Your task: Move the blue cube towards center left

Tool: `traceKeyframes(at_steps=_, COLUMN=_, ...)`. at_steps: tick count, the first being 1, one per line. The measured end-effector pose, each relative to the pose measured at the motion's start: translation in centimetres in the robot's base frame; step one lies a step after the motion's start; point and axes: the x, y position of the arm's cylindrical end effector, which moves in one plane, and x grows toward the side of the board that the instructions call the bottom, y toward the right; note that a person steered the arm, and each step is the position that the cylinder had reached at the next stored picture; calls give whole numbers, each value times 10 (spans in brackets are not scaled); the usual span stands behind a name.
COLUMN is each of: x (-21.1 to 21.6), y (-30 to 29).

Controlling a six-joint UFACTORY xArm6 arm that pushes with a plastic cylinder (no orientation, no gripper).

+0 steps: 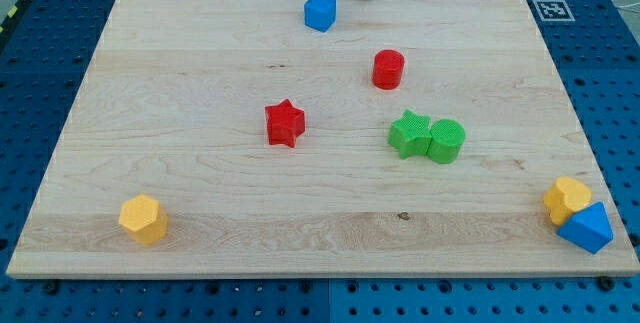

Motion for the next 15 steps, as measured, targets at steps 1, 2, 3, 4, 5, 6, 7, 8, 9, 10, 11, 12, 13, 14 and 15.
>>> traceKeyframes(at_steps=1, x=32, y=19)
traceKeyframes(at_steps=2, x=35, y=-9)
traceKeyframes(at_steps=3, x=35, y=-57)
traceKeyframes(at_steps=4, x=42, y=-101)
traceKeyframes(at_steps=5, x=53, y=-143)
traceKeyframes(at_steps=6, x=67, y=-177)
traceKeyframes(at_steps=7, x=76, y=-192)
traceKeyframes(at_steps=8, x=64, y=-194)
traceKeyframes(at_steps=9, x=19, y=-192)
traceKeyframes(at_steps=10, x=30, y=-146)
traceKeyframes(at_steps=11, x=82, y=-140)
traceKeyframes(at_steps=12, x=135, y=-144)
traceKeyframes(at_steps=13, x=176, y=-171)
traceKeyframes(at_steps=14, x=179, y=-177)
traceKeyframes(at_steps=15, x=177, y=-148)
